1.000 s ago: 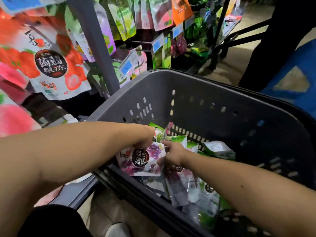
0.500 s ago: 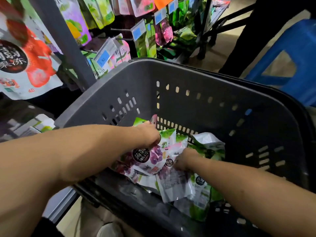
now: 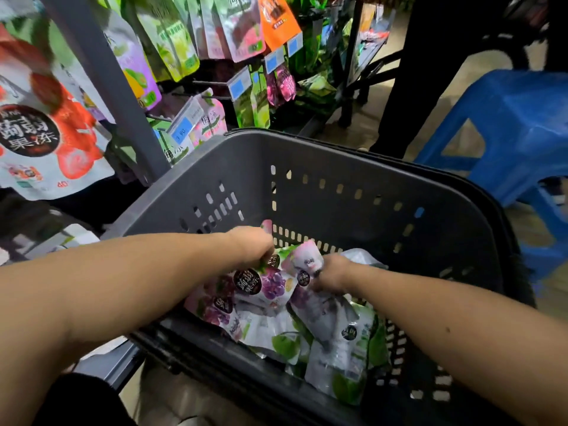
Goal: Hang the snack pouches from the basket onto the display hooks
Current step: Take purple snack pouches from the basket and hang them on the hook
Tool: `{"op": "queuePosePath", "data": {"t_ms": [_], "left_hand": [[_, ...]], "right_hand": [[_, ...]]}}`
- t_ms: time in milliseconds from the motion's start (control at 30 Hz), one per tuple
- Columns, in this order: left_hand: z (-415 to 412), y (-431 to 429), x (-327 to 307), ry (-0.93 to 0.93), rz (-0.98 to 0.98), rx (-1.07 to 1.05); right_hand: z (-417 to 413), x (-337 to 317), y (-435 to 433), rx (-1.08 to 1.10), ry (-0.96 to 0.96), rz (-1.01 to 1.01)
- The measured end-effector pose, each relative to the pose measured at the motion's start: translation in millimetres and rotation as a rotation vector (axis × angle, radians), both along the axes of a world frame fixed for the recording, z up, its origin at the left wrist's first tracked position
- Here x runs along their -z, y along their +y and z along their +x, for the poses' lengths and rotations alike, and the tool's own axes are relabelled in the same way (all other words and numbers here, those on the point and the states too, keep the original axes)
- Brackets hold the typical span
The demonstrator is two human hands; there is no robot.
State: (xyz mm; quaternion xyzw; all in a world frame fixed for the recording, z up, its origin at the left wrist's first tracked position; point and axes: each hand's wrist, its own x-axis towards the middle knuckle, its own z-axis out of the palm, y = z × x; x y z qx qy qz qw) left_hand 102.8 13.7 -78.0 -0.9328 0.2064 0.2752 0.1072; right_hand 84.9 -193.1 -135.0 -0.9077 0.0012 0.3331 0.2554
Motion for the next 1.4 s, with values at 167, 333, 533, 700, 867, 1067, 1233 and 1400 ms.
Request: {"op": "queuePosePath", "data": {"t_ms": [167,333,533,700,867,1067,1233,1400], "left_hand": [[-7.5,3.3,-48.2,-0.134,-0.158,-0.031],[-22.0,17.2,-106.7,-0.502,-0.048,0.022],[-46.6,33.4,-120.6,-0.654,-0.075,-0.007],[-56.3,25.5,-130.6,-0.643,-0.130,-0.012],[-53.4,26.1,-133.9,-0.541,-0.241,0.063],[-53.2,12.7,-123.7,-0.487,-0.433,0.116],[-51.6,30.7,-122.1,-0.564,-0.672,-0.209],[-56.6,54.0,-117.0,-0.224,-1.262,-0.934]], "right_hand": [[2.1,-64.9,-17.0,0.123,-0.111,0.187],[-6.1,-132.6,-32.3,-0.004,-0.219,0.161],[-45.2,-160.9,-20.4,-0.246,-0.291,0.332],[-58.9,-164.9,-4.5,-0.361,-0.237,0.382],[-57.7,-159.7,1.8,-0.472,-0.253,0.307],[-58.3,-145.4,3.0,-0.453,-0.407,0.210],[-53.0,-147.9,-13.2,-0.180,-0.273,0.343],[-37.5,-152.9,-30.6,-0.020,-0.348,0.450]]}}
